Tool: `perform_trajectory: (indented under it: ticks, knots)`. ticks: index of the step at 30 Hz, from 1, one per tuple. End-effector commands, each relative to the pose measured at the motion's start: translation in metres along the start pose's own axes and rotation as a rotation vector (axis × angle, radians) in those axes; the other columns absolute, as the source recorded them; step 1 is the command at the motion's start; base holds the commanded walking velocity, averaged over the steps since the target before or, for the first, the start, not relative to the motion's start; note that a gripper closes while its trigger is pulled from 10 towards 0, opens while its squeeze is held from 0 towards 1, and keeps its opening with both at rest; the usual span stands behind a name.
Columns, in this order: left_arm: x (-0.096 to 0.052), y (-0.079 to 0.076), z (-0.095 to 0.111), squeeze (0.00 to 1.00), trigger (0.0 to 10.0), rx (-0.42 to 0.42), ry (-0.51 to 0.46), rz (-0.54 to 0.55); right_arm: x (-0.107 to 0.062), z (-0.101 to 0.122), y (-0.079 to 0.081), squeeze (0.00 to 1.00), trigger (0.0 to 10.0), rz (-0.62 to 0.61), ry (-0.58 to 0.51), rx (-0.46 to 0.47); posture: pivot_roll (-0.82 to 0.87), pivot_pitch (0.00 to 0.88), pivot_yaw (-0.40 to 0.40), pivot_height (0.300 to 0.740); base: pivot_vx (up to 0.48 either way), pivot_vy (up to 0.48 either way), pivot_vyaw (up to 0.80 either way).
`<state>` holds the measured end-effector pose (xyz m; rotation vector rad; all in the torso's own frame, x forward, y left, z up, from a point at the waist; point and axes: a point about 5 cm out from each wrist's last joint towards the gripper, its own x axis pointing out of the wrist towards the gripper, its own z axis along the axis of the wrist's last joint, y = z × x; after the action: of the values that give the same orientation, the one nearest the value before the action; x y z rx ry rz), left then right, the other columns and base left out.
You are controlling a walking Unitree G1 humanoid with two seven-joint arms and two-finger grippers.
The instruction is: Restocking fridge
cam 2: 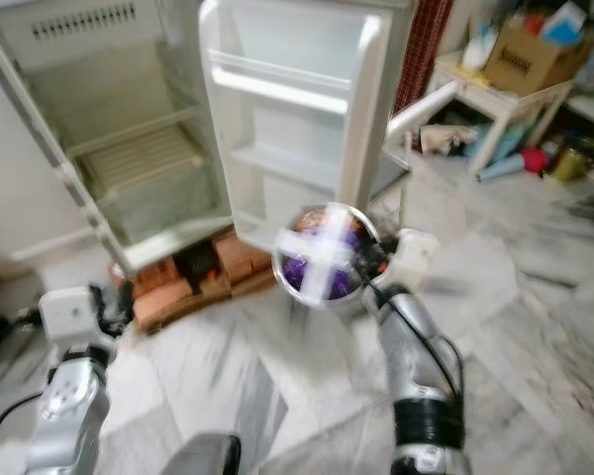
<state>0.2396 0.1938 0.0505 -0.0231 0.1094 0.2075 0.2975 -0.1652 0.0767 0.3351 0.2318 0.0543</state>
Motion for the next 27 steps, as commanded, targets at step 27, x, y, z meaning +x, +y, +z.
perform_trajectory:
  ticks: [27]
  knots:
    - [0.0008, -0.0023, -0.0029, 0.00, 10.0, -0.018, 0.005, -0.028, 0.0003, 0.0049, -0.0050, 0.00, 10.0, -0.016, -0.024, -0.035, 0.11, 0.000, 0.002, 0.740, 0.066, 0.107, 0.51]
